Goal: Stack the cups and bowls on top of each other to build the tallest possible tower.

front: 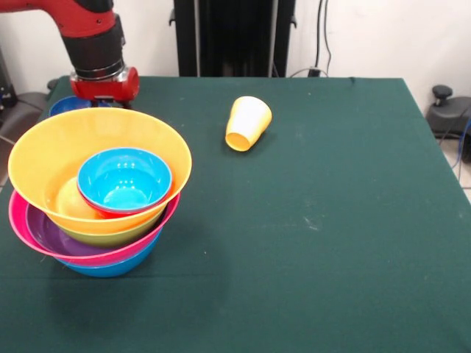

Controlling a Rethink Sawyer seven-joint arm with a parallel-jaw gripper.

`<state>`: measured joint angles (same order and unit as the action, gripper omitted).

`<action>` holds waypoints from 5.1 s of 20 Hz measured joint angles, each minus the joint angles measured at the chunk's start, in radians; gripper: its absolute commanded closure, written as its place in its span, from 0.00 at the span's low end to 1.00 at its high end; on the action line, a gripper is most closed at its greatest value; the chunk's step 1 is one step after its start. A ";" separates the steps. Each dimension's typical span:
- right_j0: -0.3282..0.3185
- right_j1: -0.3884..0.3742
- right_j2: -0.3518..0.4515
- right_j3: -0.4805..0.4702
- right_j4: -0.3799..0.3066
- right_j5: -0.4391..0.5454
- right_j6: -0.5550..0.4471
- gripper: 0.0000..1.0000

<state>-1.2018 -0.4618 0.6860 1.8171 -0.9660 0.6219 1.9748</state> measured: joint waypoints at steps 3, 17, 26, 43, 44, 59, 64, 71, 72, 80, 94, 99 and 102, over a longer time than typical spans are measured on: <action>-0.011 0.002 -0.001 0.000 -0.019 -0.011 0.000 0.00; -0.025 -0.017 -0.001 0.000 -0.026 -0.013 0.000 1.00; 0.014 -0.076 -0.025 0.021 -0.024 -0.013 0.000 1.00; 0.392 -0.368 -0.144 0.132 0.161 -0.013 0.041 1.00; 0.406 -0.370 -0.152 0.132 0.166 -0.014 0.048 1.00; 0.556 -0.609 -0.263 0.238 0.430 0.006 0.128 1.00; 0.572 -0.701 -0.263 0.247 0.563 0.029 0.128 1.00; 0.594 -0.686 -0.263 0.142 0.591 0.054 0.128 1.00; 0.596 -0.679 -0.263 0.126 0.590 0.056 0.128 1.00; 0.606 -0.555 -0.260 -0.108 0.587 0.120 0.128 1.00; 0.610 -0.371 -0.253 -0.362 0.586 0.204 0.128 1.00; 0.621 -0.291 -0.253 -0.457 0.586 0.208 0.128 1.00; 0.625 -0.268 -0.253 -0.484 0.586 0.209 0.128 1.00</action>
<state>-0.5773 -0.7293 0.4331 1.3333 -0.3798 0.8309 2.1028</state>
